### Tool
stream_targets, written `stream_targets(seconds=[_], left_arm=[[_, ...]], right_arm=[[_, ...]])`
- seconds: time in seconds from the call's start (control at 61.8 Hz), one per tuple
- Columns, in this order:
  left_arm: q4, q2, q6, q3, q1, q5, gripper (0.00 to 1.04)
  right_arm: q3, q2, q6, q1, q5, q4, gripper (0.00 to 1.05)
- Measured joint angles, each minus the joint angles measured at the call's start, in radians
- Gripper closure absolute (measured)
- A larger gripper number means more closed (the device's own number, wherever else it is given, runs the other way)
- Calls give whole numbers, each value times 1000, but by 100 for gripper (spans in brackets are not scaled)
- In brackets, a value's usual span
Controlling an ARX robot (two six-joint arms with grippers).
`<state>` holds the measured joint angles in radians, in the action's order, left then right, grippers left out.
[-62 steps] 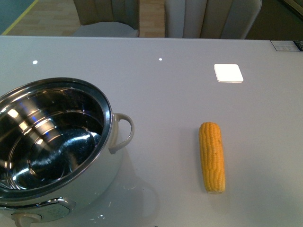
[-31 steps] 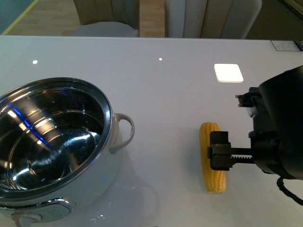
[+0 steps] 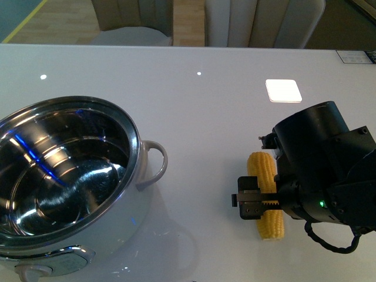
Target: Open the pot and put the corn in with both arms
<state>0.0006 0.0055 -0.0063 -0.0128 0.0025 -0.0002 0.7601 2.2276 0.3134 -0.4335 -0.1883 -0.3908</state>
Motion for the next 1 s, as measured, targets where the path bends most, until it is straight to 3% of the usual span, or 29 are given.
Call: stream_targets(seconds=[0.226, 0.372, 0.679, 1.003], left_arm=[[0, 0, 0, 0, 0, 0, 7], [0, 0, 0, 0, 0, 0, 7], [0, 0, 0, 0, 0, 0, 7], [0, 0, 0, 0, 0, 0, 7]], right_arm=[[-3, 6, 6, -6, 13, 13, 64], [-36, -78, 27, -10, 24, 38, 75], [-19, -414, 170, -39, 124, 125, 82], [216, -429, 356, -126, 213, 199, 84]])
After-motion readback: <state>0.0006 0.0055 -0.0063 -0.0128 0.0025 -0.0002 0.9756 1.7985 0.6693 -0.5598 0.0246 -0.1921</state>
